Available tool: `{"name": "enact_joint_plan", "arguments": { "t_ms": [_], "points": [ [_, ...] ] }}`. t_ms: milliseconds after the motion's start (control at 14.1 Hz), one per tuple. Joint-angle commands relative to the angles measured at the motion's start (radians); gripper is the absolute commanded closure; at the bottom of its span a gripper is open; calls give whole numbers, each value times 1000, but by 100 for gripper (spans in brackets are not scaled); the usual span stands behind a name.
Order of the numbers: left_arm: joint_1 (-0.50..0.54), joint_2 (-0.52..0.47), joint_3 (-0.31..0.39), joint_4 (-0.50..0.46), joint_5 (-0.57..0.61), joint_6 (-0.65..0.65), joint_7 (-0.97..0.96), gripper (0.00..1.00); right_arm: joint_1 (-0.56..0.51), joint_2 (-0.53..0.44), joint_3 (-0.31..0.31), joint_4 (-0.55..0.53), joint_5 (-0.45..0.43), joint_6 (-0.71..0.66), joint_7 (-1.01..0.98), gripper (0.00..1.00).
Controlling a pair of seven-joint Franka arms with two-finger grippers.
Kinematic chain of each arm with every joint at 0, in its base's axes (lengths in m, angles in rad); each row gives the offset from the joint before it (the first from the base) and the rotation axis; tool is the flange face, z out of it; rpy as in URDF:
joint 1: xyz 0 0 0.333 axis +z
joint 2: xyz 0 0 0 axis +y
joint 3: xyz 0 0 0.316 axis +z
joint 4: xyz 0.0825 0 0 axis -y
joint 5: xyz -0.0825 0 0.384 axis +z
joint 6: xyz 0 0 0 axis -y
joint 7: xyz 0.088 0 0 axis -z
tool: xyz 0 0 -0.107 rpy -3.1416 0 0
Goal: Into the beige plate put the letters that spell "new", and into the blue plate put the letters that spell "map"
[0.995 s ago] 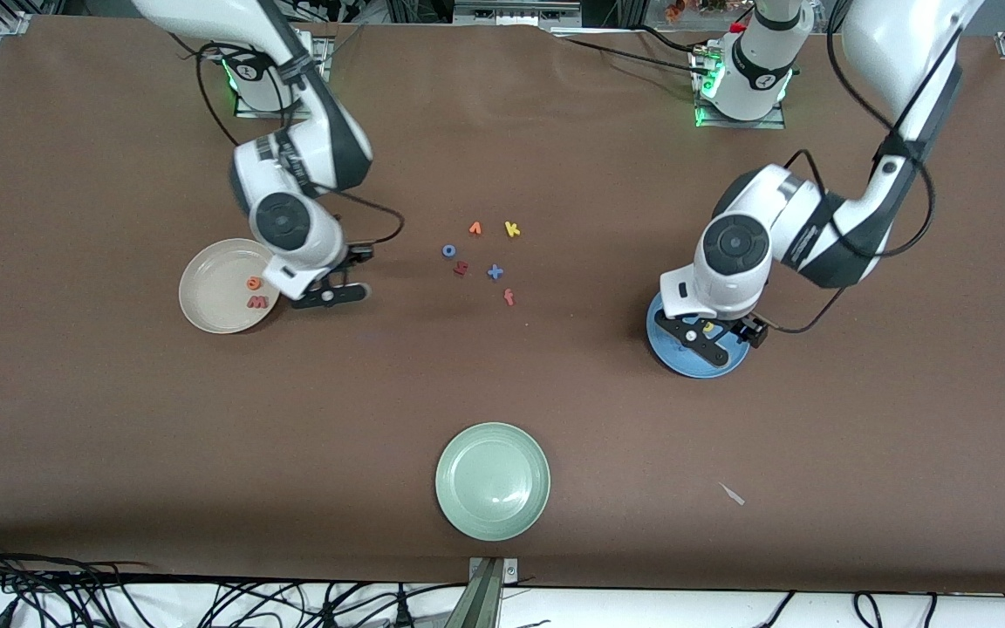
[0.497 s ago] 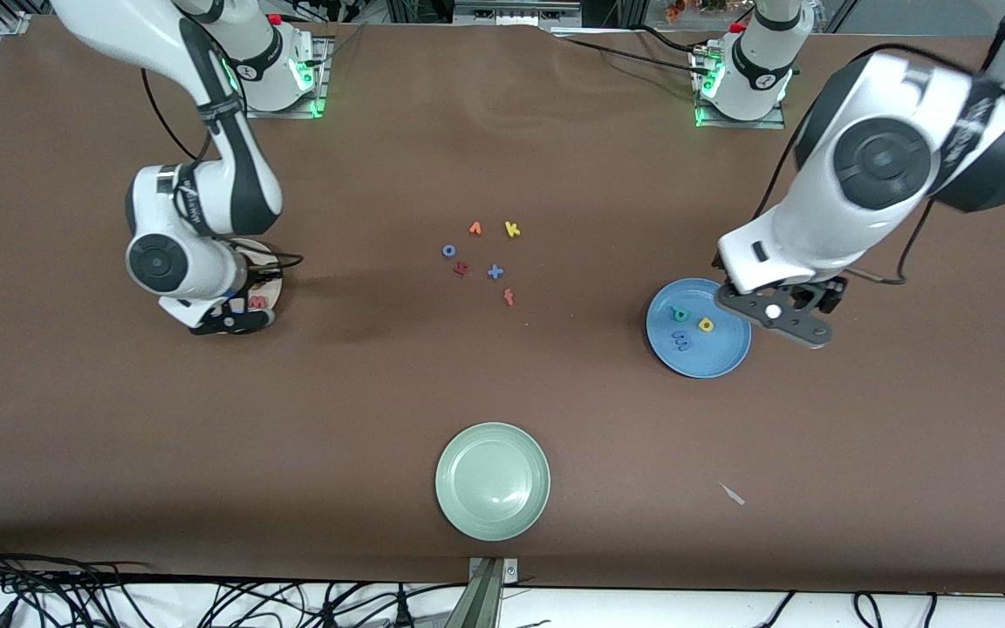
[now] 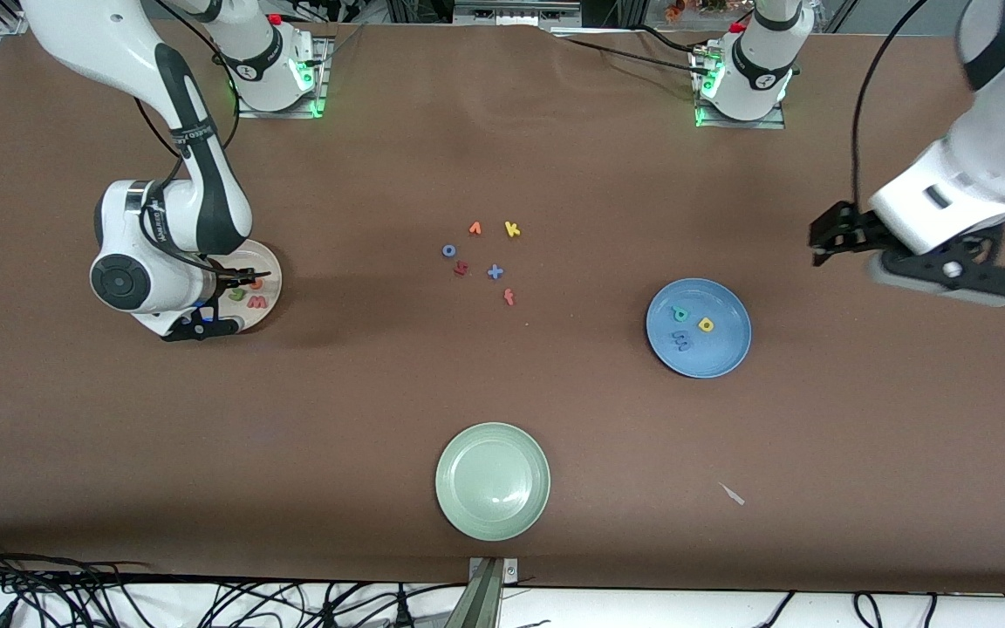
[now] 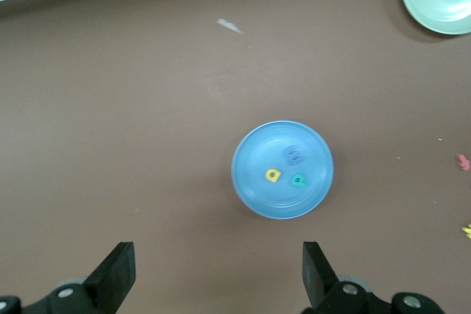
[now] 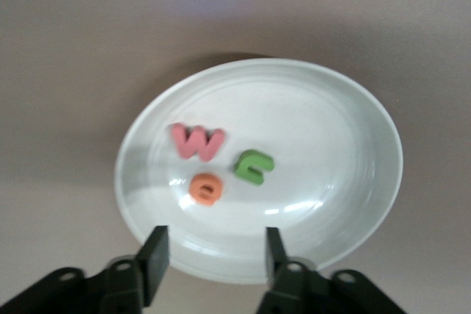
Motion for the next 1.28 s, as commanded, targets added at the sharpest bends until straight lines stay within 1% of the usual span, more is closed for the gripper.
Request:
{"name": "enact_joint_plan", "arguments": {
  "t_ms": [0,71,213,284,355,426,568,710,852,923,995,1066,1137,1208],
  "points": [
    [-108,-70,165,-96,-92,5,-1,0,9,-4,22,185,-3,-235,-4,0],
    [-121,-88,199,-141,-125,26,-1,0,13,-5,25,236,0,-306,-4,0],
    [-101,-156,204,-266,-122,148,0,0,32,-12,36,329,3,-438,-2,0],
    [-87,-179,203,-300,-120,161,0,0,37,-16,36,378,5,-516,-2,0],
    [-86,-182,195,-301,-119,157,2,0,38,-21,38,412,5,-573,-2,0],
    [-72,-184,177,-299,-110,155,2,0,38,-38,38,435,8,-603,-2,0],
    [-2,-188,96,-301,-93,149,2,0,38,-79,38,437,6,-607,-5,0],
    [-1,-188,95,-299,-91,134,5,0,62,-105,36,438,-11,-592,-5,0],
    [-3,-187,95,-296,-91,128,5,0,64,-157,39,422,-32,-525,-7,0],
    [2,-185,95,-296,-93,124,7,0,40,-186,63,396,-37,-491,-7,0],
    [6,-185,97,-295,-91,117,7,0,-24,-223,118,356,-38,-447,-8,0],
    [6,-182,99,-290,-91,97,5,0,-104,-260,213,325,-50,-410,-8,0],
    [12,-176,102,-275,-93,86,8,0,-173,-280,301,313,-84,-385,-11,0],
    [23,-173,100,-273,-93,86,10,0,-212,-298,350,311,-116,-377,-10,0]
  ]
}}
